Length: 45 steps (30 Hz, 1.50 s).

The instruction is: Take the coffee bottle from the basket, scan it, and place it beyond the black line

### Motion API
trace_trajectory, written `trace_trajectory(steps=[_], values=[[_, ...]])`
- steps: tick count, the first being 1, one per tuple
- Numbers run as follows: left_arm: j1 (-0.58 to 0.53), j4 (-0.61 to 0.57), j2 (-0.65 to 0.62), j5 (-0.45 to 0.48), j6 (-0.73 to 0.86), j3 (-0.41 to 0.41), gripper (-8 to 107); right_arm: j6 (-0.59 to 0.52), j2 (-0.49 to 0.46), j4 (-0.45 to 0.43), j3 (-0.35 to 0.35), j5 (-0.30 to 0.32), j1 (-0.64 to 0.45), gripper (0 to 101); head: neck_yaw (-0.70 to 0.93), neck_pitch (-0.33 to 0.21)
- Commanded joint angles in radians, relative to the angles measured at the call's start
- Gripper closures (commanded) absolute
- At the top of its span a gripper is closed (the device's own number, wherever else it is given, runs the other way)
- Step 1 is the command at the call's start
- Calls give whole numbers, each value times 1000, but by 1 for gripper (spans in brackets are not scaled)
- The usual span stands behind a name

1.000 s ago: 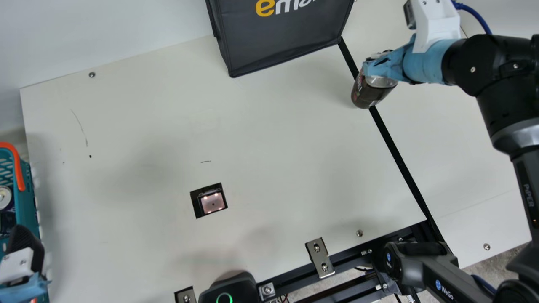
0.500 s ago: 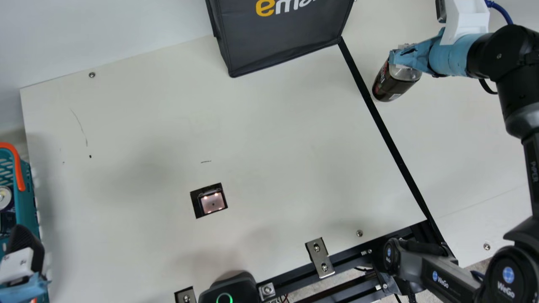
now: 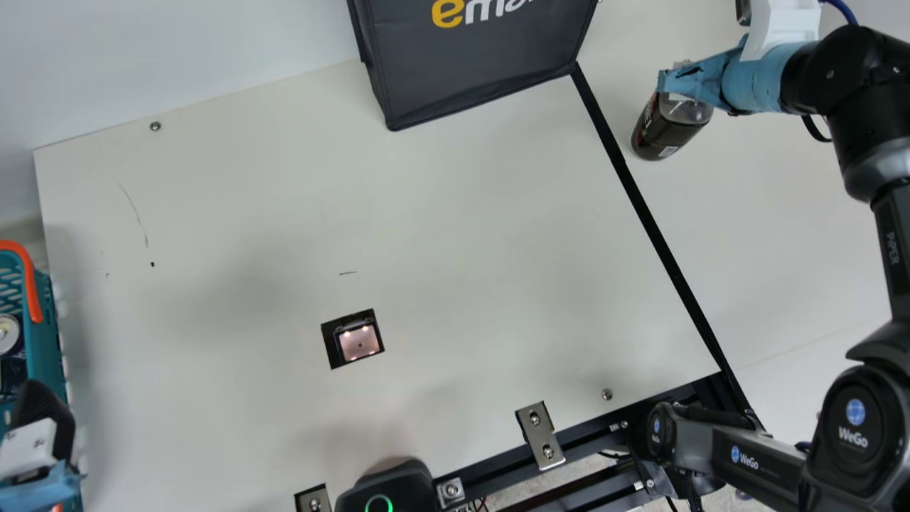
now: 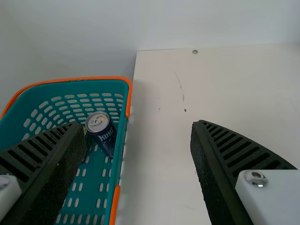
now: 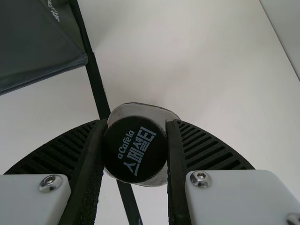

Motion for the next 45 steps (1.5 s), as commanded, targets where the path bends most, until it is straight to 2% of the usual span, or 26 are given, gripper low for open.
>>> trace_trajectory(steps=[1, 12, 39, 45], values=[[0, 0, 0, 0, 0, 0, 9, 8, 7, -4, -5, -4, 3, 101, -2, -17], [0, 0, 0, 0, 0, 0, 9, 38, 41, -26, -24, -25, 18, 101, -2, -17], [0, 0, 0, 0, 0, 0, 9, 50, 51, -35, -25, -45, 18, 11, -2, -17], [0, 0, 0, 0, 0, 0, 9, 45, 39, -27, -38, -41, 19, 10, -2, -17]])
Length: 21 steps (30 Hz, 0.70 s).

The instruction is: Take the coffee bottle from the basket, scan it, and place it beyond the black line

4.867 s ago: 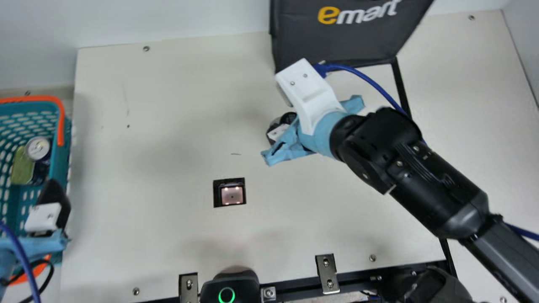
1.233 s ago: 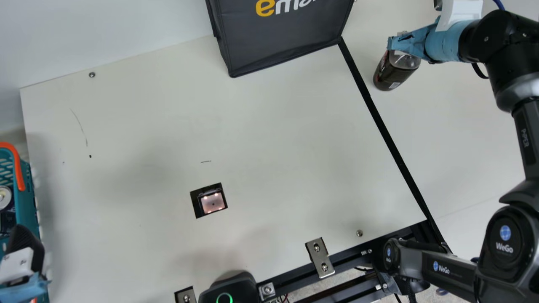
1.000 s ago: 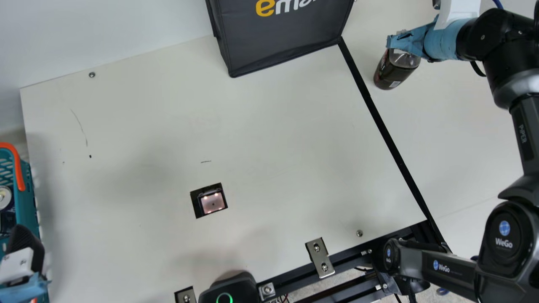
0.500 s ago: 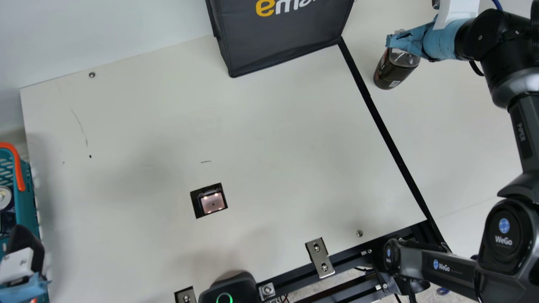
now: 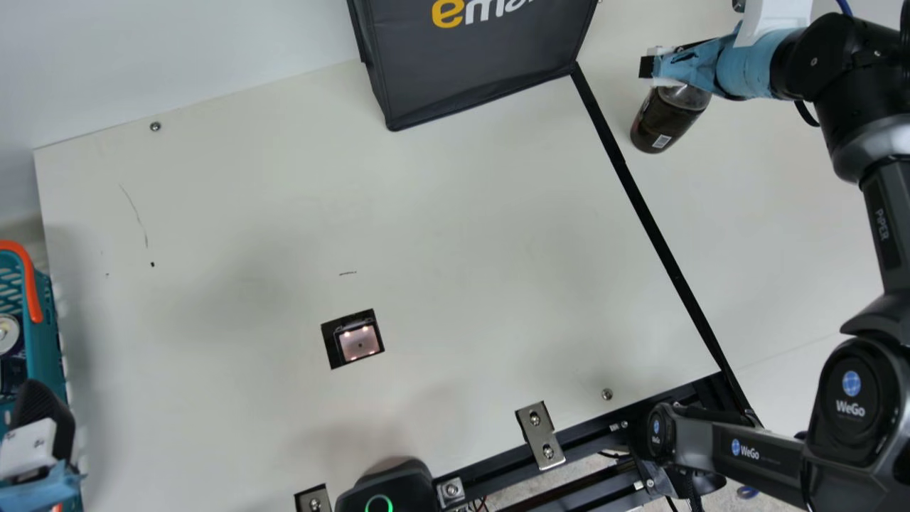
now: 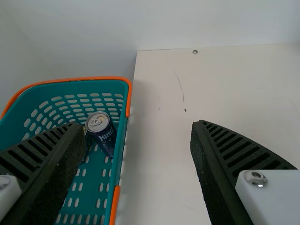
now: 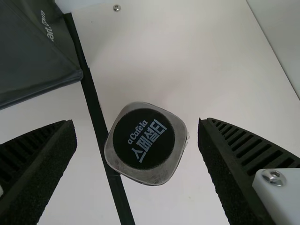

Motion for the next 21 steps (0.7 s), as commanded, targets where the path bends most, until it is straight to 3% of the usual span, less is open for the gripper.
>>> trace_trajectory(steps=[1, 21], values=[[0, 0, 0, 0, 0, 0, 9, -3, -5, 5, -5, 5, 1, 10, -2, -17], [0, 0, 0, 0, 0, 0, 9, -11, -109, 50, -33, 46, 102, 10, -2, -17]])
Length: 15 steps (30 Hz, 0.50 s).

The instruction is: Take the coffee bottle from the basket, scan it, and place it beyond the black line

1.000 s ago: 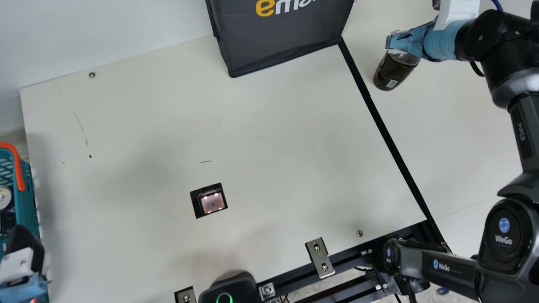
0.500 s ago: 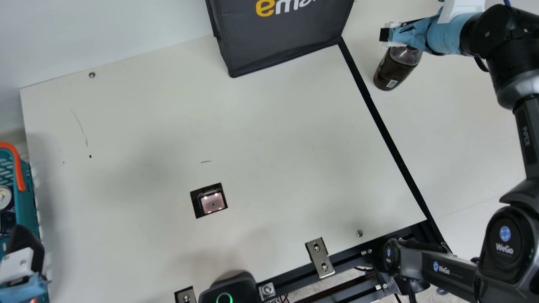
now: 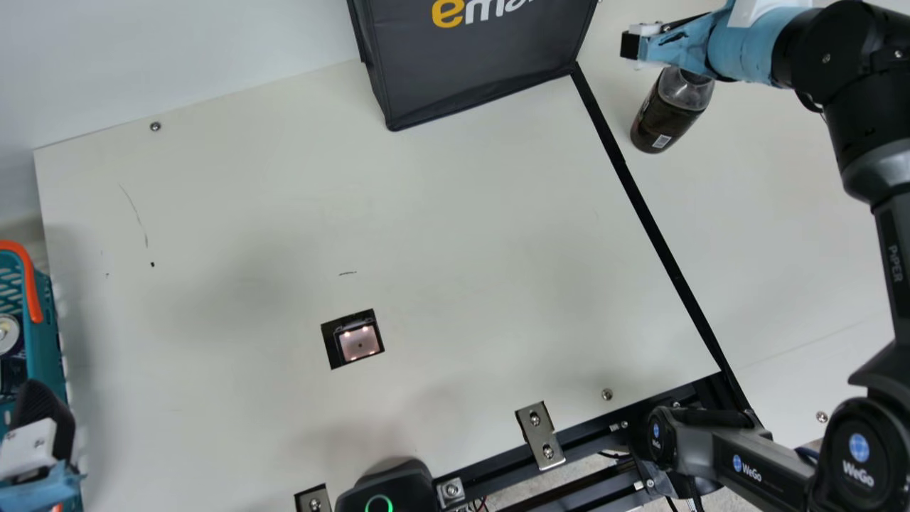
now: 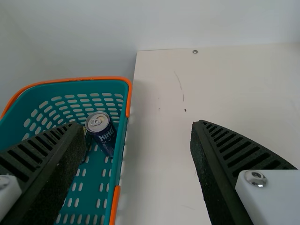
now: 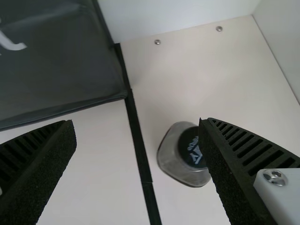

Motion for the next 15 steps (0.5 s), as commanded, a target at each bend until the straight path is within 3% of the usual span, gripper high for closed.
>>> trace_trajectory(steps=[1, 15], values=[[0, 0, 0, 0, 0, 0, 9, 5, -12, -1, 3, -1, 19, 10, -2, -17], [0, 0, 0, 0, 0, 0, 9, 88, -104, -34, 7, 12, 170, 10, -2, -17]])
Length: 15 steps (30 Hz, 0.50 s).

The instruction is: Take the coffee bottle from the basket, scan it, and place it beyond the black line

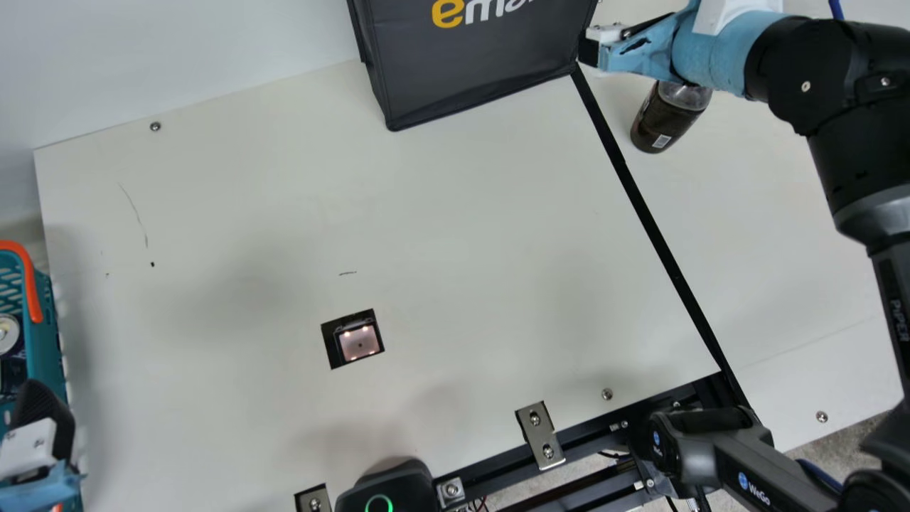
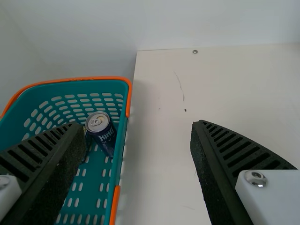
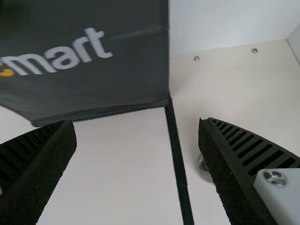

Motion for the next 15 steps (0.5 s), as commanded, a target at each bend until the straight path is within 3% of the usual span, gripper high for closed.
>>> trace_trajectory(steps=[1, 15], values=[[0, 0, 0, 0, 0, 0, 9, 17, -10, -10, 2, 1, 22, 10, -2, -17], [0, 0, 0, 0, 0, 0, 9, 136, -95, -98, 39, -40, 156, 10, -2, -17]])
